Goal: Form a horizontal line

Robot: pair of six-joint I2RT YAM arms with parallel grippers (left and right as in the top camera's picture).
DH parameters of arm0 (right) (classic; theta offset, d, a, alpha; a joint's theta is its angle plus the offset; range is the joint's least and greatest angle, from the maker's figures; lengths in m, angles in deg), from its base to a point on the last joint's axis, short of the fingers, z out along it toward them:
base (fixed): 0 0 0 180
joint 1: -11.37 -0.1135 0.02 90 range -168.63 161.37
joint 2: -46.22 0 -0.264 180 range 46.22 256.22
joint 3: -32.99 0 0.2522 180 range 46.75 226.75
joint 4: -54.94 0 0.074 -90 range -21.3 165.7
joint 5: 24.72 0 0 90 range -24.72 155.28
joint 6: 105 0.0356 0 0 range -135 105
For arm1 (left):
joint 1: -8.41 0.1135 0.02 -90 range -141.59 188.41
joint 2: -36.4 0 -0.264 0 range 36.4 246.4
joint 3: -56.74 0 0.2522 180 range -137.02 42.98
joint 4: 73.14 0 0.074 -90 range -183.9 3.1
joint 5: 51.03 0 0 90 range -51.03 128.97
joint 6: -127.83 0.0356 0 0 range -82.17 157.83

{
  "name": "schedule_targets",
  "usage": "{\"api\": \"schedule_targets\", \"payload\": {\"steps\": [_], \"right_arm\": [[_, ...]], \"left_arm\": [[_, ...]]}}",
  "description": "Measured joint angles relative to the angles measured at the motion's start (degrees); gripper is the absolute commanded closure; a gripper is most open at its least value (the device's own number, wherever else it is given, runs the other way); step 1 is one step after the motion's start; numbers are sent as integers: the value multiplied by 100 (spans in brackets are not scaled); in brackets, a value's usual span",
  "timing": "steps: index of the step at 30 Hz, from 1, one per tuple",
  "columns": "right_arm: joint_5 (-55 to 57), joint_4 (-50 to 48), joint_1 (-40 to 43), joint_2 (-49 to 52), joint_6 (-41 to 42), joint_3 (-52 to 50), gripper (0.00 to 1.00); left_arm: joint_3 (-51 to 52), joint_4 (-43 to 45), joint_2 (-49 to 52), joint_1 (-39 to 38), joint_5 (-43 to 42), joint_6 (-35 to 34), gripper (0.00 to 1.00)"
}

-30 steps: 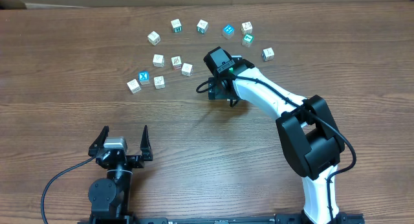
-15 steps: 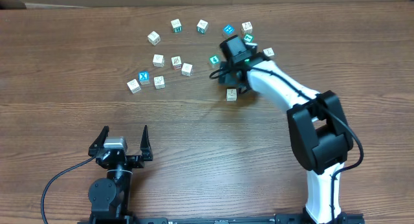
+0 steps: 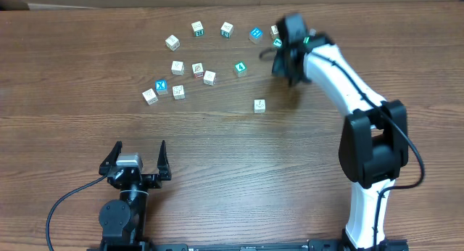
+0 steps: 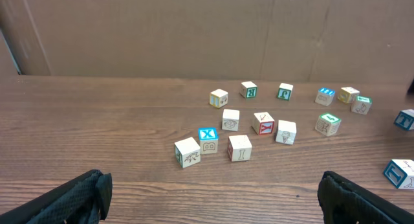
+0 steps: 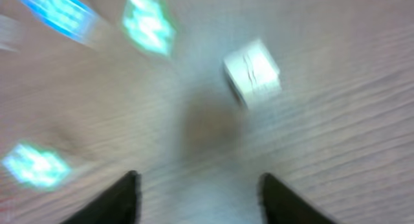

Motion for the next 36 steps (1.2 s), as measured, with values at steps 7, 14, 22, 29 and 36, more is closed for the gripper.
{"api": "schedule_targets", "payload": {"steps": [7, 14, 22, 29, 36], "right_arm": [[-17, -356, 66, -153, -238, 1777, 37], [-31, -769, 66, 39, -374, 1836, 20], [-15, -955, 66, 1145, -378, 1834, 20], [-15, -1200, 66, 1843, -380, 1823, 20], [68, -1292, 79, 2076, -385, 1823, 27]], "left_arm": [[-2, -2, 0, -2, 0, 0, 0], [-2, -2, 0, -2, -2, 0, 0], [-2, -2, 0, 0, -2, 0, 0], [0, -2, 0, -2, 0, 0, 0], [-2, -2, 0, -2, 0, 0, 1]]}}
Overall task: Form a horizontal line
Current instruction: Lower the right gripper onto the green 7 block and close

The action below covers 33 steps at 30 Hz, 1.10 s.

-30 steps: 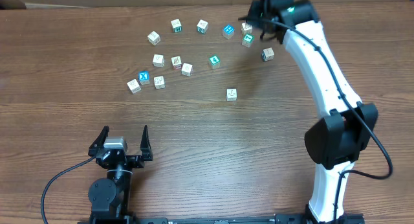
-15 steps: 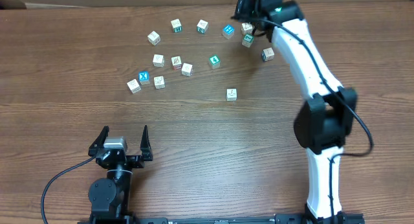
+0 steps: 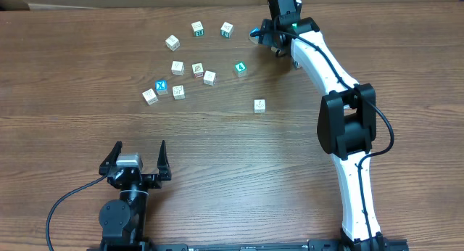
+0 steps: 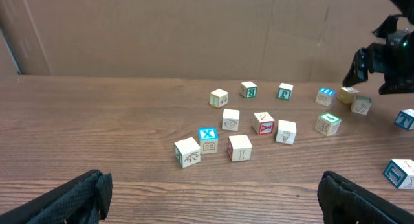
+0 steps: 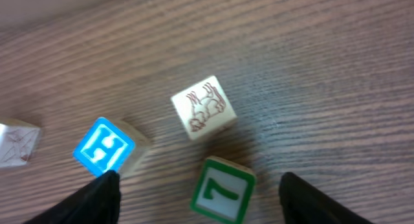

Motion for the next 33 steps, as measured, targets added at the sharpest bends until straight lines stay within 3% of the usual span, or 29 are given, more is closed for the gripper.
{"api": "schedule_targets", "payload": {"steps": [3, 8, 21, 28, 33], "right_arm": [[33, 31, 22, 72, 28, 0, 34], [55, 116, 52, 107, 138, 0, 36], [85, 52, 61, 114, 382, -72, 36], [136, -87, 61, 116, 474, -267, 51], [164, -81, 61, 120, 518, -280, 53]], "left_arm": [[0, 0, 0, 0, 0, 0, 1], [2, 0, 0, 2, 0, 0, 0], [0, 0, 0, 0, 0, 0, 0], [2, 0, 0, 2, -2, 0, 1], [0, 0, 0, 0, -2, 0, 0]]}}
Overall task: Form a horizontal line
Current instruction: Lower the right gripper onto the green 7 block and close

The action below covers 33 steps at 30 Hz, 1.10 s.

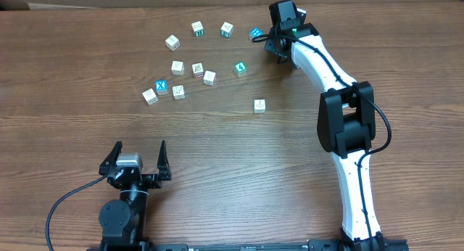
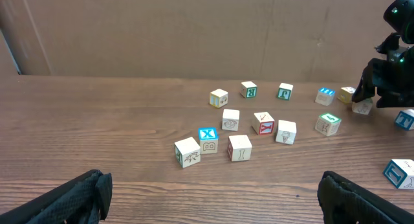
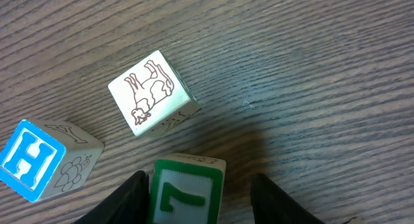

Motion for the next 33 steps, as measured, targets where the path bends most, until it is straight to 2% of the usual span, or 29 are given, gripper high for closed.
{"api": "schedule_targets", "payload": {"steps": [6, 13, 16, 26, 33], "right_arm": [[15, 138, 0, 9, -48, 0, 62], [22, 111, 0, 31, -450, 0, 50], [20, 37, 2, 39, -588, 0, 49], [35, -94, 7, 46, -756, 0, 81], [55, -76, 9, 39, -772, 0, 91]], "left_arm": [[2, 0, 0, 2, 2, 0, 1], [2, 0, 0, 2, 2, 0, 0], [0, 0, 0, 0, 2, 0, 0], [0, 0, 0, 2, 2, 0, 1], [0, 0, 0, 0, 2, 0, 0]]}}
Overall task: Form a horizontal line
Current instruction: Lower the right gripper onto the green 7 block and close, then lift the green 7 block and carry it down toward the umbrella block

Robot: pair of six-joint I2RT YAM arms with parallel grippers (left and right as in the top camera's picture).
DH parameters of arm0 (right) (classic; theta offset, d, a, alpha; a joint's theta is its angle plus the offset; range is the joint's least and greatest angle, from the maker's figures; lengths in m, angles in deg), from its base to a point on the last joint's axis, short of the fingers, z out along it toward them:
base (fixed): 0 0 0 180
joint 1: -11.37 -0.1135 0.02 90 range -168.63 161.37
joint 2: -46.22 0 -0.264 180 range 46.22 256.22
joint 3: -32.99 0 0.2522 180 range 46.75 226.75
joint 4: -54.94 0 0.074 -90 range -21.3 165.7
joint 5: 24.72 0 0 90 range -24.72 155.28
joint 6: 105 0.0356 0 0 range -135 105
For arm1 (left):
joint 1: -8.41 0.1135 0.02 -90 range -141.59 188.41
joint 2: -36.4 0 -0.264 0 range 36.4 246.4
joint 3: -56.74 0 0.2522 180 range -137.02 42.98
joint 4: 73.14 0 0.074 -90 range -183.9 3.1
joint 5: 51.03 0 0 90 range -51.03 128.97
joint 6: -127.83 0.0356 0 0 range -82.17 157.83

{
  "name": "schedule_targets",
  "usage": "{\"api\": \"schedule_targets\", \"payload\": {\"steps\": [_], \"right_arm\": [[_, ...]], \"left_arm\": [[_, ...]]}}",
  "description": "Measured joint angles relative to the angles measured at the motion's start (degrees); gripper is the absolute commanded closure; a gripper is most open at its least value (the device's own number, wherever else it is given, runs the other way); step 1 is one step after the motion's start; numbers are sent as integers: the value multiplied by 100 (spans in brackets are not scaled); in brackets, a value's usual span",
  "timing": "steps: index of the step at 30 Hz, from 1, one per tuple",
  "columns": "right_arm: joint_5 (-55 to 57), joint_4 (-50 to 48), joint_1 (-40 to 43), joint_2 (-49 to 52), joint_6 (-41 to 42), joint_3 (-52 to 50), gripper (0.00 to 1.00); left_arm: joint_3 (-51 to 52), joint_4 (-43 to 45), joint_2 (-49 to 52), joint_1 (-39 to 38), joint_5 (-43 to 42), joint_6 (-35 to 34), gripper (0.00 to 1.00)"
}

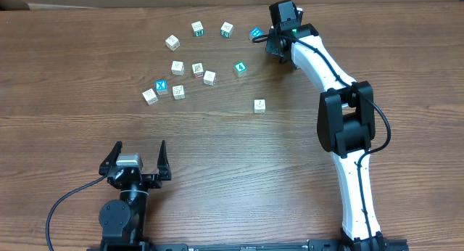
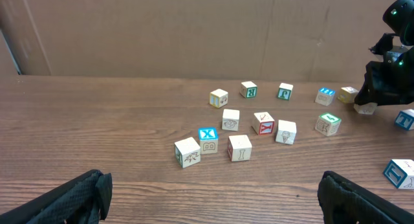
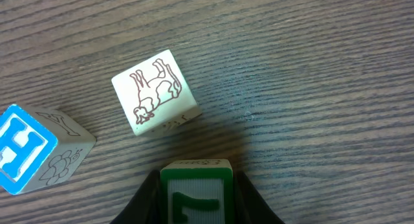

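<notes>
Several small wooden letter blocks lie scattered on the far half of the table; a cluster [image 1: 178, 78] sits left of centre and one block [image 1: 259, 105] lies alone nearer the middle. My right gripper [image 3: 196, 198] is shut on the green 7 block [image 3: 196, 193] at the far right of the spread. Beside it lie a white block with an animal drawing [image 3: 155, 92] and a blue H block [image 3: 26, 148]. My left gripper [image 2: 210, 195] rests open near the front edge, nothing between its fingers.
A cardboard wall [image 2: 194, 30] stands behind the table's far edge. The right arm [image 1: 341, 84] stretches along the right side of the table. Two blue-faced blocks [image 2: 401, 146] lie at the right of the left wrist view.
My right gripper's fingers, which stood apart on both sides of the green 7 block, have shut on it. The left arm and the other blocks have not moved.
My right gripper was in blurred motion near the far right blocks. Then it hung open above the H, animal and 7 blocks. Then it was lower with the 7 block between its open fingers, and now it grips that block.
</notes>
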Motion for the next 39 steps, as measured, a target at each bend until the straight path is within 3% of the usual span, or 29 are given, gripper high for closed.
{"api": "schedule_targets", "payload": {"steps": [8, 18, 29, 39], "right_arm": [[-9, 542, 0, -341, -68, -31, 94], [-564, 2098, 0, -1528, -103, -28, 94], [-1259, 3689, 0, -1558, 72, -42, 93], [-1331, 4240, -7, -1558, 177, -42, 93]], "left_arm": [[0, 0, 0, 0, 0, 0, 0], [0, 0, 0, -22, 0, 0, 0], [0, 0, 0, -354, -2, 0, 0], [0, 0, 0, -411, 0, 0, 0]]}}
